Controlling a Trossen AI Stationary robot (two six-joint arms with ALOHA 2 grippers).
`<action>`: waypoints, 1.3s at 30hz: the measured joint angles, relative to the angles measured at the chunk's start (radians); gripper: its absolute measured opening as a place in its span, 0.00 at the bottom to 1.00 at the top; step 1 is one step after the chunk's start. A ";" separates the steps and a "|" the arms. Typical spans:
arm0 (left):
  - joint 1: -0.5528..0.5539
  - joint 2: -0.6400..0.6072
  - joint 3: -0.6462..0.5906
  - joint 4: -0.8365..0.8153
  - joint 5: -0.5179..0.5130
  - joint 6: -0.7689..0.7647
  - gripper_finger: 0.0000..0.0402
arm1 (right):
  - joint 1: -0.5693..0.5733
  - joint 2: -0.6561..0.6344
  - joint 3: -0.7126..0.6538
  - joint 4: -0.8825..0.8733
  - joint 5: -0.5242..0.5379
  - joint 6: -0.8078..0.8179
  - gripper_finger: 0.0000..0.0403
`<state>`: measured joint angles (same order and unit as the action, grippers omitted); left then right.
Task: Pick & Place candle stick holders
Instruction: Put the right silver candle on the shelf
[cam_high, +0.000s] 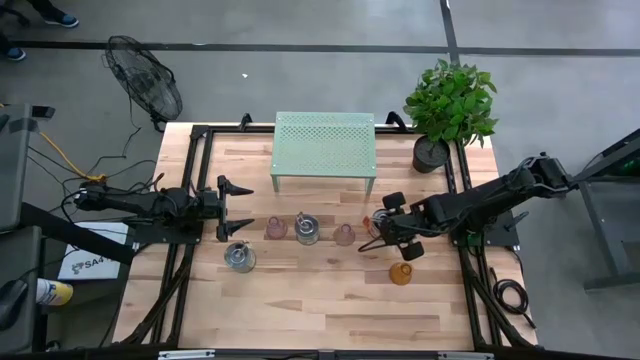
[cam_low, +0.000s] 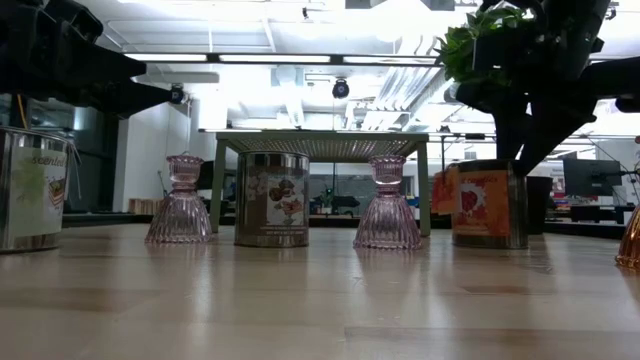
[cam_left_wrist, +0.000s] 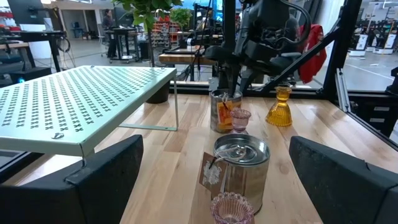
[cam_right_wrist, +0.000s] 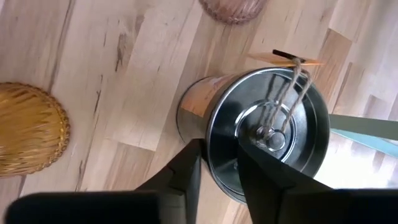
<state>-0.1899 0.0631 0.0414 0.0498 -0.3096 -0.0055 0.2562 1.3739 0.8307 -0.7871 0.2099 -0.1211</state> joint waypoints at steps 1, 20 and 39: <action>0.000 0.000 0.000 0.000 0.000 0.000 0.99 | 0.000 0.000 0.000 0.000 0.000 0.000 0.19; 0.000 0.000 0.000 0.000 0.005 0.000 0.99 | -0.001 -0.004 0.006 -0.003 -0.091 0.044 0.00; 0.000 0.000 0.000 0.000 0.003 0.000 0.99 | 0.000 0.008 0.118 -0.118 -0.106 0.016 0.00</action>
<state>-0.1898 0.0631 0.0415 0.0499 -0.3061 -0.0055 0.2562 1.3819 0.9489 -0.9047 0.1042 -0.1051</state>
